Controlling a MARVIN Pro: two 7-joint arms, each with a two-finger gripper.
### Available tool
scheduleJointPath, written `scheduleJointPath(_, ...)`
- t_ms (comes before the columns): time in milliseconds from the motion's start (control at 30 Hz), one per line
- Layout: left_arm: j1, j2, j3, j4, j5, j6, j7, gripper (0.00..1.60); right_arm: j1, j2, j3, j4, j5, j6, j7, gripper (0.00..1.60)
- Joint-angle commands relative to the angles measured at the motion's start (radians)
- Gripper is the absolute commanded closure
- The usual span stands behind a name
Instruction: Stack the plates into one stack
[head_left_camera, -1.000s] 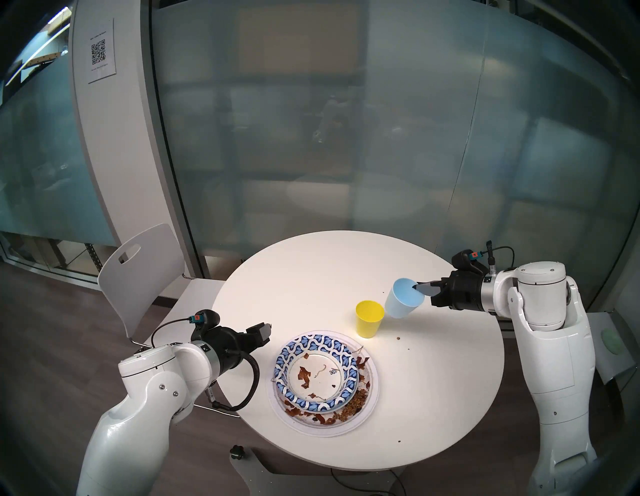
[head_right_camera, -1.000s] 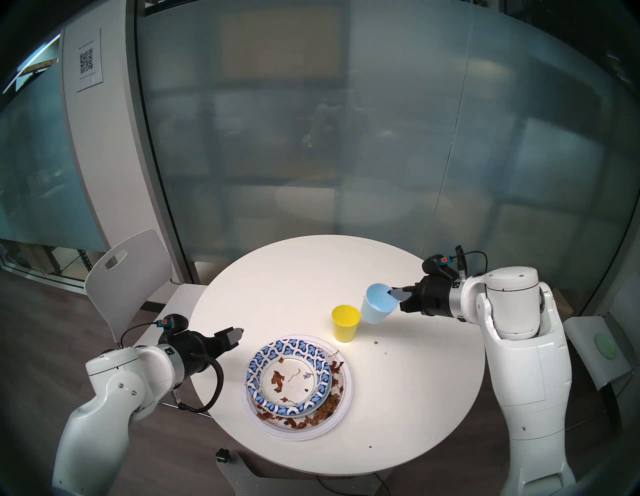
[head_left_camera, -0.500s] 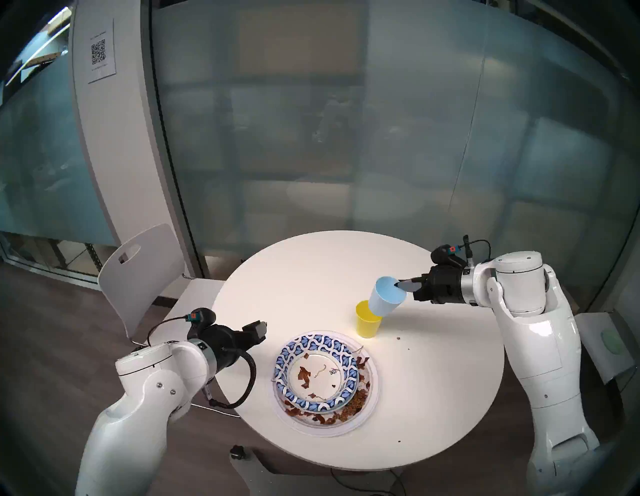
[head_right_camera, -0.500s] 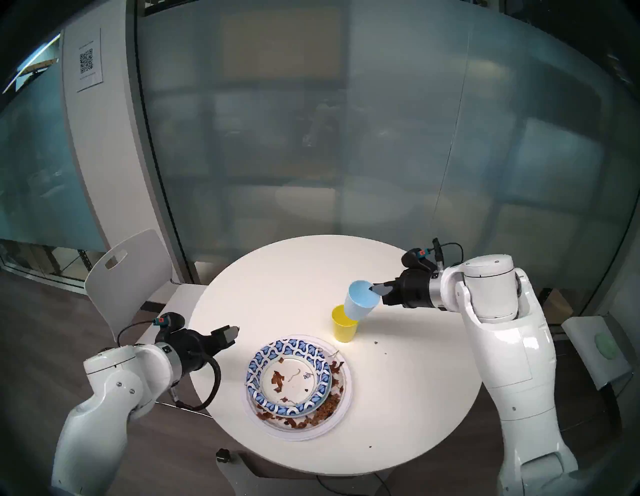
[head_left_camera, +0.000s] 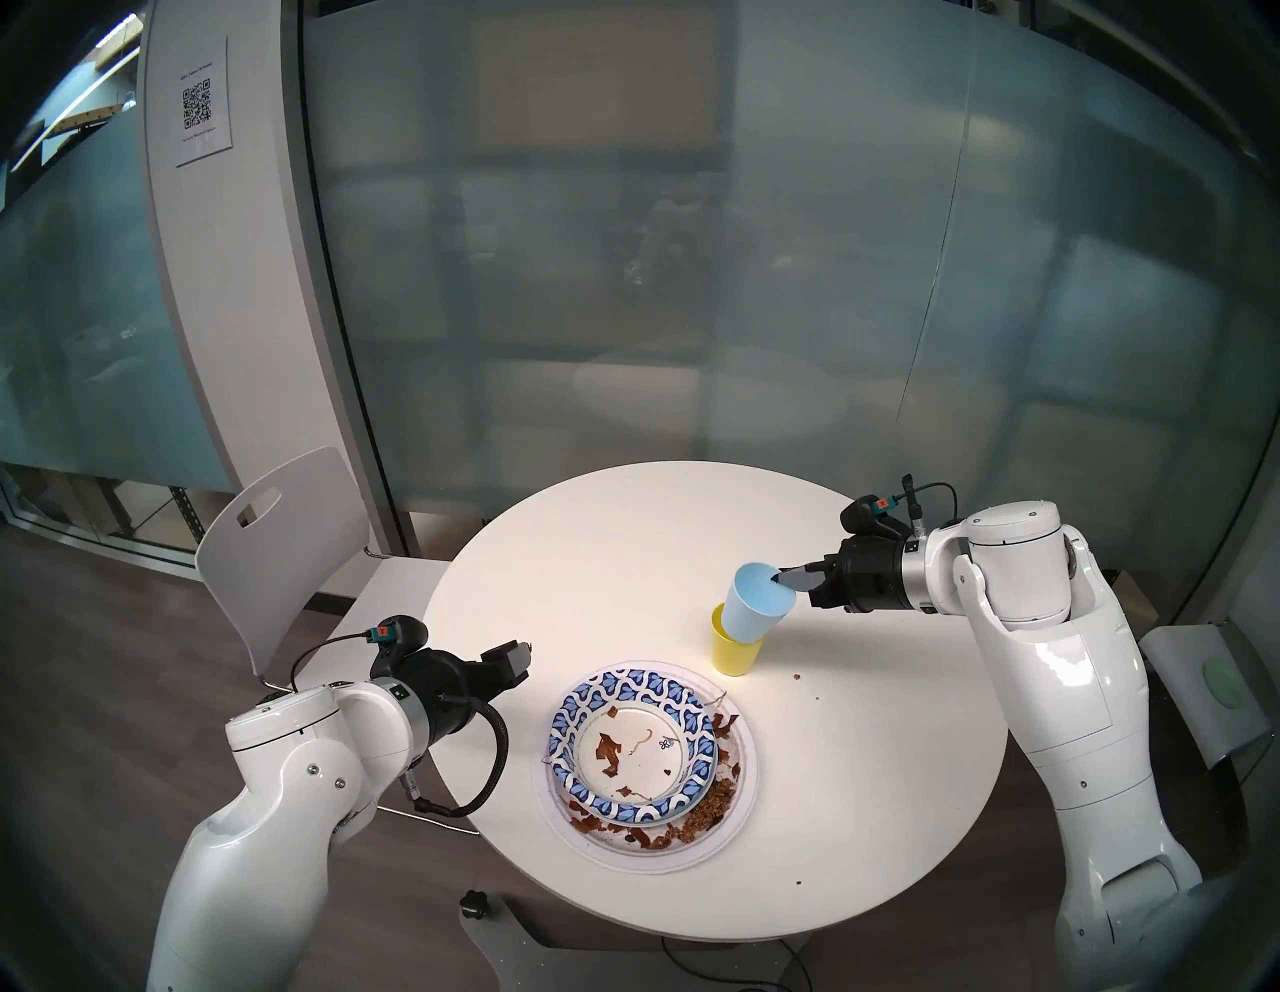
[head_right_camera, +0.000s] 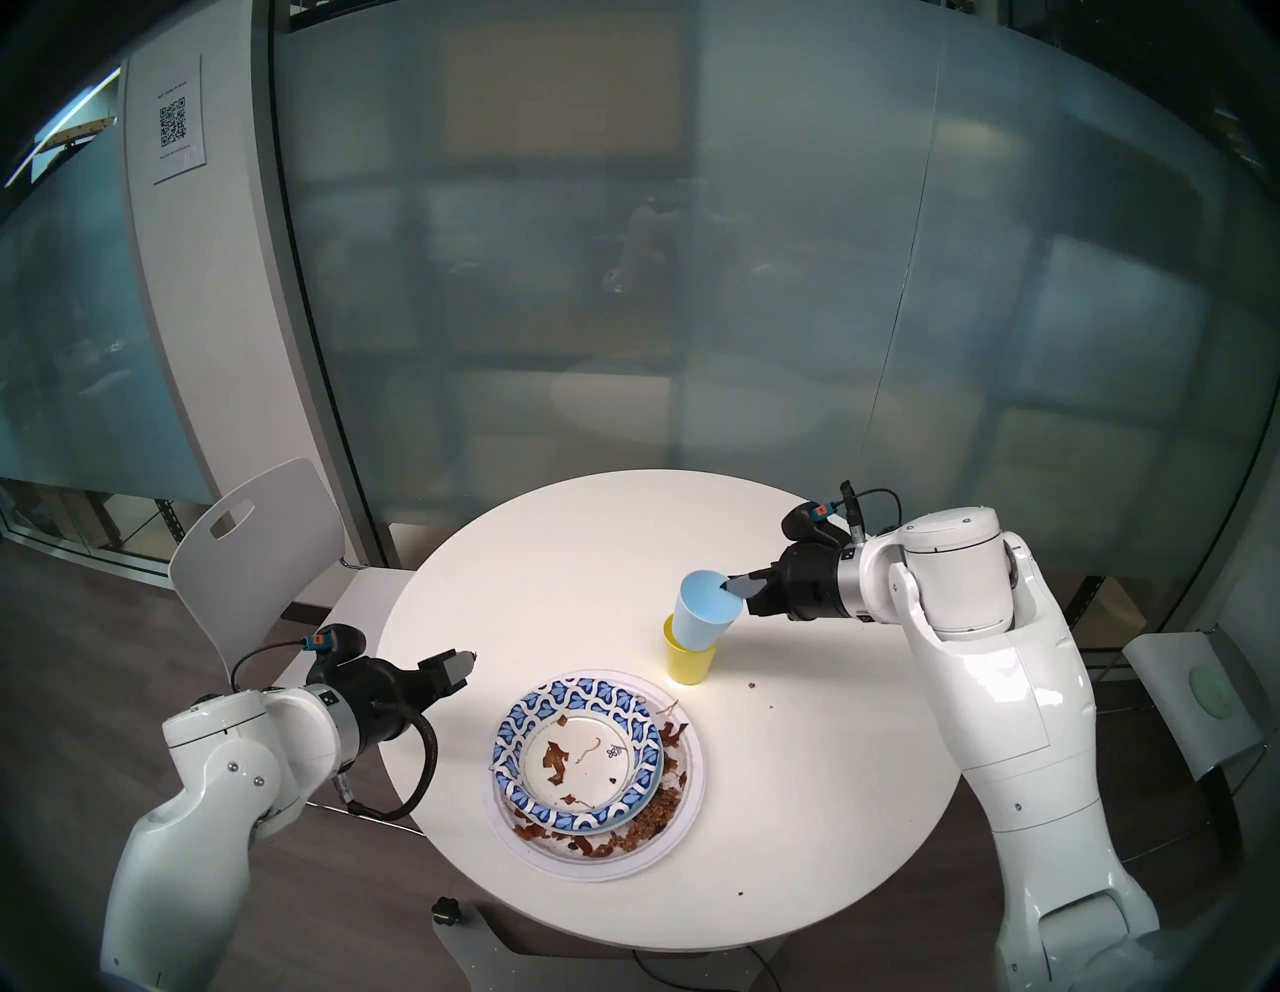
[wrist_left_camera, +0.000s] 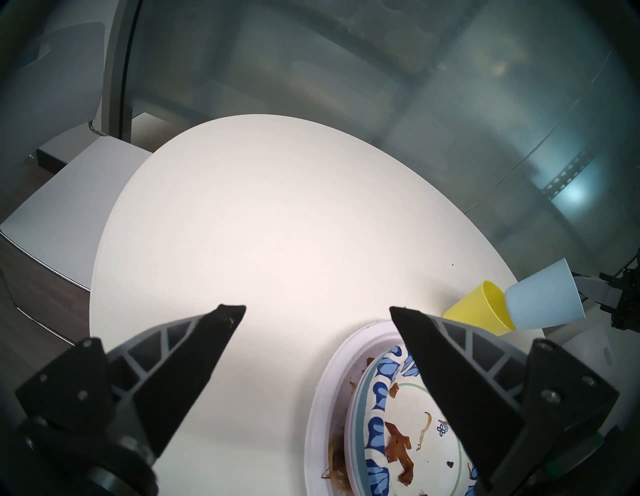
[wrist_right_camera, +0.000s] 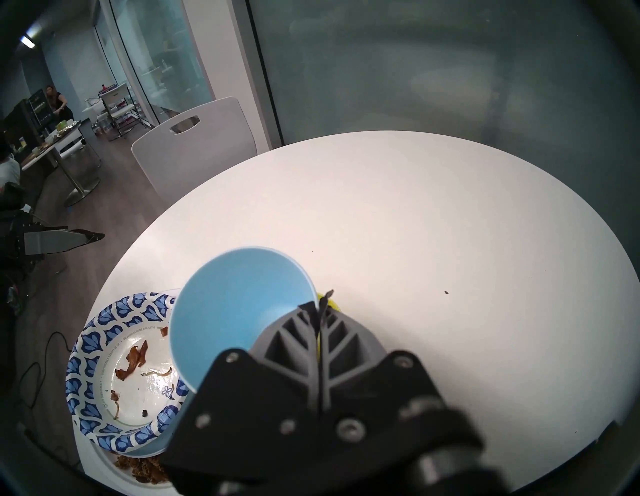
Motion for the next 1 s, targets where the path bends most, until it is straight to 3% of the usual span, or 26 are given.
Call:
scheduleJointPath(0, 0.005, 0.005, -0.008, -0.016, 0.003, -0.006, -0.005, 0.00, 0.045, 0.005, -0.019, 0.021, 0.005, -0.002, 0.014, 1.60)
scheduleJointPath(600, 0.007, 0.010, -0.014, 0.003, 0.003, -0.013, -0.012, 0.00, 0.154, 0.026, -0.113, 0.122, -0.004, -0.002, 0.018, 1.60)
scheduleJointPath(767, 0.006, 0.009, -0.011, 0.008, 0.003, -0.016, -0.014, 0.00, 0.184, 0.042, -0.151, 0.137, -0.008, -0.002, 0.023, 1.24)
scheduleJointPath(967, 0.005, 0.010, -0.010, 0.014, 0.005, -0.020, -0.017, 0.00, 0.205, 0.059, -0.192, 0.155, -0.007, -0.002, 0.031, 1.17)
